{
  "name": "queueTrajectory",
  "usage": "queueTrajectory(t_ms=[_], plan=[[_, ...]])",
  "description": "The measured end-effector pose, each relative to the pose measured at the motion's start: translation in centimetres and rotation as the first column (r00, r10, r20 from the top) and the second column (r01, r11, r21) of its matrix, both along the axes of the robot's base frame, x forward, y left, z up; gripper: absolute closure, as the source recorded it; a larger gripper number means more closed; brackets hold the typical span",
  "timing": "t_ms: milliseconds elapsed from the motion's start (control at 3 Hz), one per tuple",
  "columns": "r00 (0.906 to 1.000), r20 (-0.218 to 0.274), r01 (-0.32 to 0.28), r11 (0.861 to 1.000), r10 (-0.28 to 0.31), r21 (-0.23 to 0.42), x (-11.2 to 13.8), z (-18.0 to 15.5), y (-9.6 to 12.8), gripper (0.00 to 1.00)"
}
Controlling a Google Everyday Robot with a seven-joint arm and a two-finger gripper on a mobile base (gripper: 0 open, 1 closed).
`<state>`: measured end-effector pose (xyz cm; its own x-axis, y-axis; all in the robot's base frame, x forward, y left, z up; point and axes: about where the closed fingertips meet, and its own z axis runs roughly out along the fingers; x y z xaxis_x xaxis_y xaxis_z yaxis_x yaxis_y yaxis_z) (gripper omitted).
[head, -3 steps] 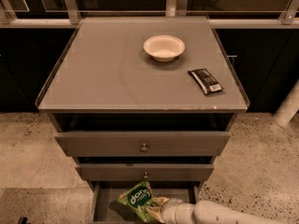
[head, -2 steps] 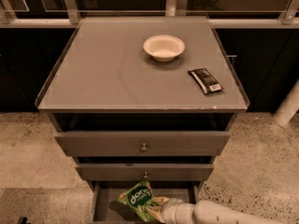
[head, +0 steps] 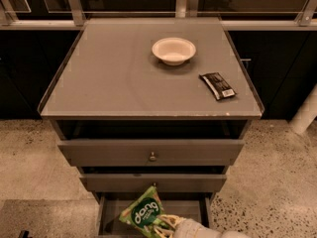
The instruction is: Pick green rice chip bag from bottom drawer and place on counter
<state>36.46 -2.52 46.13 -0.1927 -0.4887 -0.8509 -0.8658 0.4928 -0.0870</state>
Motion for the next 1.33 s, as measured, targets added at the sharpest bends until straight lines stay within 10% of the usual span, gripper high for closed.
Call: queueTrajectory(t_ms=[667, 1333], plan=[[0.9761, 0.208, -0.065, 0.998, 0.063, 0.000, -3.9, 11.7, -0.9, 1.00], [0.9788, 0.205, -0.006, 1.000, 0.004, 0.006, -4.7, 11.8, -2.9, 1.00]])
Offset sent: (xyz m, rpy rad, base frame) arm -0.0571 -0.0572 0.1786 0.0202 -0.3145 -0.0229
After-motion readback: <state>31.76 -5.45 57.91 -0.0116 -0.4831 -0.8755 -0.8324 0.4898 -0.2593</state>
